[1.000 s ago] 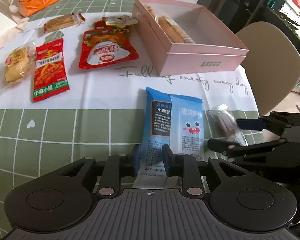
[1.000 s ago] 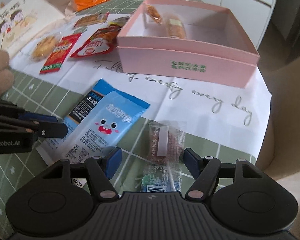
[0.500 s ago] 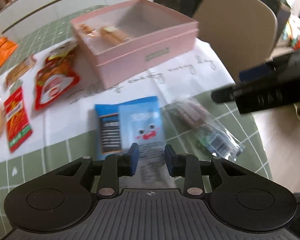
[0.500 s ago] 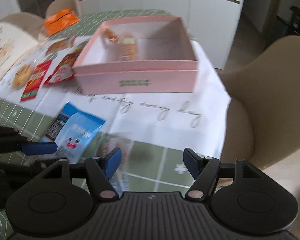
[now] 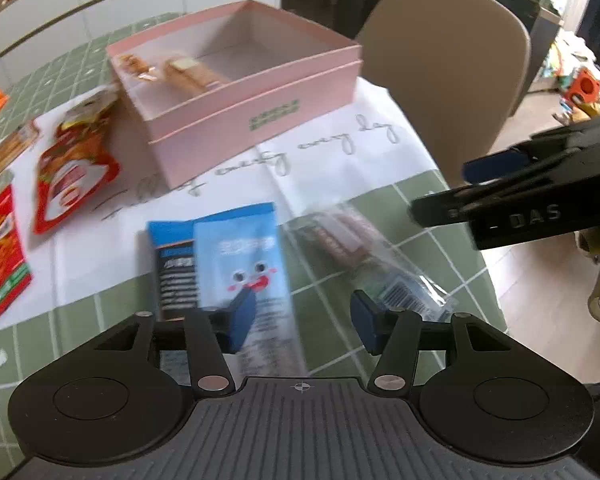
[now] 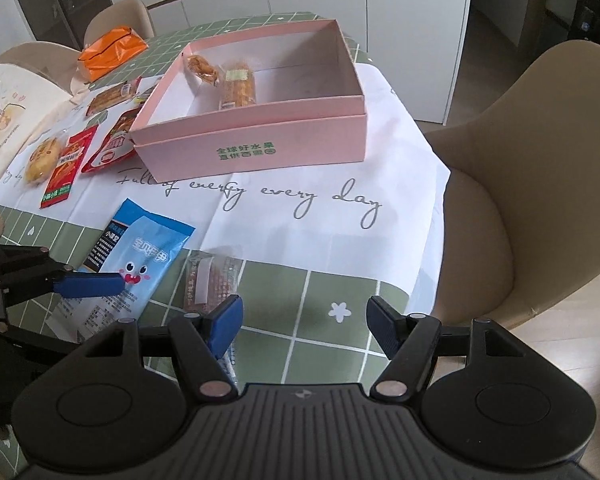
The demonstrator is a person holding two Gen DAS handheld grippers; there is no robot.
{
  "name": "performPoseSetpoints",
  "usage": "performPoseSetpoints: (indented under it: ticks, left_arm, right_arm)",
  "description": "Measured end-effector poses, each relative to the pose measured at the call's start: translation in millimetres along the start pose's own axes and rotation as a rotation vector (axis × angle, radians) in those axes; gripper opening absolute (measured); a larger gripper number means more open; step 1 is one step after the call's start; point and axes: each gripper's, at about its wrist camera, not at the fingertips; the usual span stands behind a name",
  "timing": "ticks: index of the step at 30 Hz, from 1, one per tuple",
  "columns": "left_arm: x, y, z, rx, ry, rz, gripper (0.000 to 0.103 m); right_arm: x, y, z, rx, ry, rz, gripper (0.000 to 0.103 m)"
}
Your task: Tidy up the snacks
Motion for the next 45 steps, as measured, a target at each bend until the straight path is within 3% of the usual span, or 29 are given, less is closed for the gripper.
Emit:
performPoseSetpoints:
  ticks: [3, 8, 12, 13, 18, 20, 24, 28, 34, 35, 38, 45]
  left_arm:
    - [-2.8, 6.0, -19.7, 0.068, 0.065, -0.022, 0.053]
    - [0.4, 2.1, -24.9, 0.026, 0.069, -0.052, 0.056]
    - [3.9, -5.9, -15.7, -0.022, 0.048, -0.065, 0.089]
    - [3.4, -7.0, -13.5, -0.027, 0.050, -0.063, 0.091]
    - [3.3, 1.0, -23.5, 0.052, 0.099, -0.019, 0.078]
    - [1.7, -2.5, -31.0, 0.090, 0.100, -0.042, 0.078]
    - [-1.1, -18.0, -36.7, 0.059, 0.092, -0.102, 0.091]
    - [2.4, -23.8, -39.5, 0.047, 0.112, -0.080, 0.095]
    - [-4.5, -8.9, -49.6, 0.002, 0.172, -0.040, 0.072]
    - [-7.8, -4.7, -51.8, 0.005, 0.187, -0.033, 0.049]
    - [-16.0, 9.9, -57.9, 0.029, 0.225, -0.010, 0.020]
    - [-23.8, 19.5, -55.1, 0.022, 0.257, 0.003, 0.024]
  right_arm:
    - [-0.2, 4.6, 6.8, -0.001, -0.020, 0.011, 0.069]
    - [-1.6, 3.4, 8.3, 0.016, -0.035, 0.007, 0.069]
    - [-3.7, 0.4, 2.7, 0.025, -0.017, -0.004, 0.069]
    - [-3.5, 0.2, 1.9, 0.027, -0.014, -0.005, 0.069]
    - [-3.8, 1.5, -0.4, 0.026, 0.002, -0.005, 0.069]
    - [-4.1, 0.7, 0.2, 0.030, -0.003, -0.010, 0.069]
    - [-6.4, -3.2, -2.4, 0.043, -0.002, -0.029, 0.069]
    - [-9.2, -3.4, -12.4, 0.054, 0.036, -0.034, 0.069]
    - [-9.3, -6.6, -26.8, 0.069, 0.079, -0.034, 0.069]
    - [-8.4, -7.7, -29.3, 0.076, 0.085, -0.035, 0.069]
    - [-5.8, -14.5, -39.5, 0.089, 0.110, -0.038, 0.069]
    - [-0.9, -35.0, -66.7, 0.064, 0.184, -0.050, 0.069]
Point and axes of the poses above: each gripper's, at about its wrist camera, not at the fingertips, and y roughly against the way its jaws point, z to its right, x to its top, and after that the axes turned 3 degrees about -y, right-handed
